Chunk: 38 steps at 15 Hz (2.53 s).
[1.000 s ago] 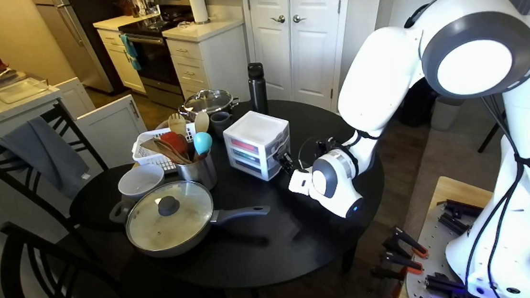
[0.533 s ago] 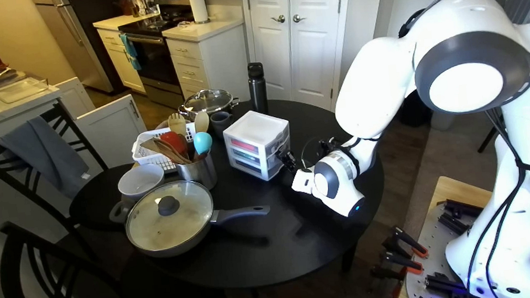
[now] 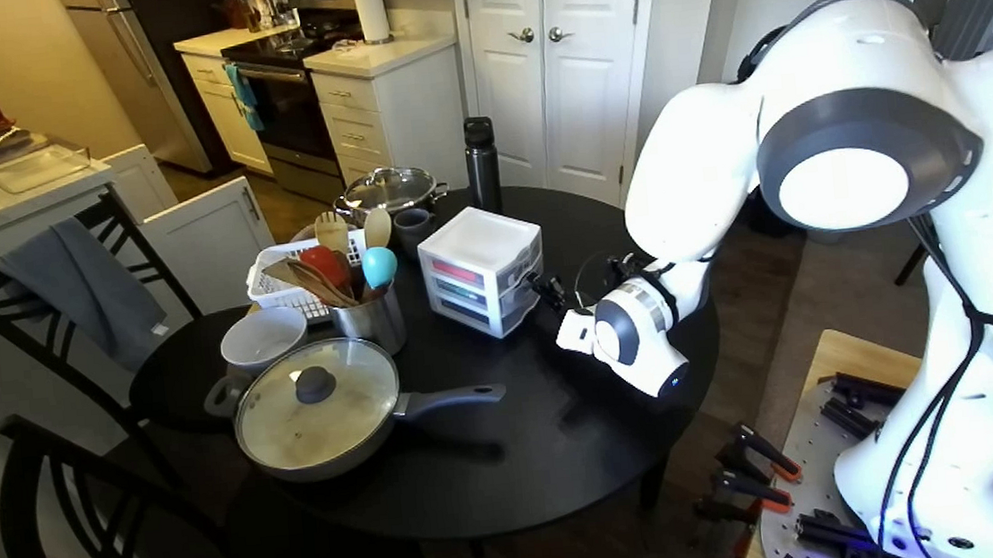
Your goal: Open the middle drawer
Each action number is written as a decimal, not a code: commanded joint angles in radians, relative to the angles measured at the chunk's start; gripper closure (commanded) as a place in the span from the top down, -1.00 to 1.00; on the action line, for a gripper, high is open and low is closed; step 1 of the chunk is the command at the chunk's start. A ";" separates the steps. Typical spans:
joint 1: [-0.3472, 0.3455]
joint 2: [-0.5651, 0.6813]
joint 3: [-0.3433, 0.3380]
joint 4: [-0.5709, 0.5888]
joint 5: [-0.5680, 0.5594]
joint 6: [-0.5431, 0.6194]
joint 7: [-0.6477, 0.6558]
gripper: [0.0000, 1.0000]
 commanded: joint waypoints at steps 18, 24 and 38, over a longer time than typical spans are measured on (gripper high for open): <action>0.101 -0.109 -0.115 -0.251 0.004 -0.108 0.094 -0.89; 0.099 -0.152 -0.121 -0.313 0.018 -0.111 0.086 -0.89; 0.097 -0.217 -0.127 -0.420 0.039 -0.103 0.082 -0.89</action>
